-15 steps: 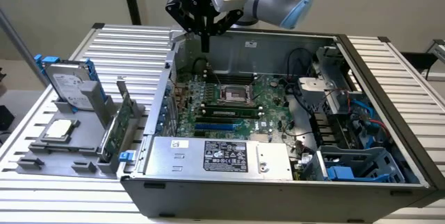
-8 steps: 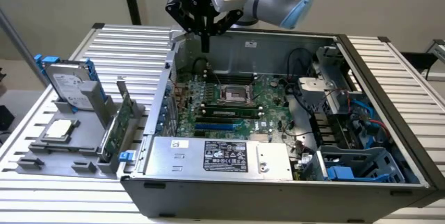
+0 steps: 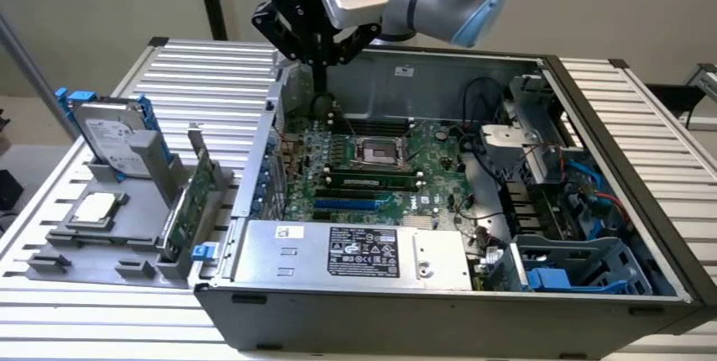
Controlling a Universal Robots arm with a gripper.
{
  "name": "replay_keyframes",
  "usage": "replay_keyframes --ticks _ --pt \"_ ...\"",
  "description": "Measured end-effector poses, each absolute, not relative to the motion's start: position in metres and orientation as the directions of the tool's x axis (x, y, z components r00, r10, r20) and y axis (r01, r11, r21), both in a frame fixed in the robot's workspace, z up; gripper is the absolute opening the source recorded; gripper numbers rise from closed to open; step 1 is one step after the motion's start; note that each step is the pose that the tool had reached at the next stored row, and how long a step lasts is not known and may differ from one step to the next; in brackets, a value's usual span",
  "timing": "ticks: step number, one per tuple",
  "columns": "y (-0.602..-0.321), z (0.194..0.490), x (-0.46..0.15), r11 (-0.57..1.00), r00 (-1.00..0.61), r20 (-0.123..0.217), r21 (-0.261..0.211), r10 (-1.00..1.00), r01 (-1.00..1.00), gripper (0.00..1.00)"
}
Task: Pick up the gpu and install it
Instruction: 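Reach for the gpu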
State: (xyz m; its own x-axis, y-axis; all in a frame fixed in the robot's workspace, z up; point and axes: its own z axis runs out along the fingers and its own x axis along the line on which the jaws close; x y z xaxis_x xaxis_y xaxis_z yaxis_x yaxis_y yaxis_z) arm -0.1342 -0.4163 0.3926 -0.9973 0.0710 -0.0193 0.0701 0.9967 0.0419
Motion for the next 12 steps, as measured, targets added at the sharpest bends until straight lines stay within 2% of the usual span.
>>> replay_keyframes --ticks 12 --pt "-0.429 0.392 -0.185 0.997 -0.997 -0.02 0.031 0.071 0.07 0.11"
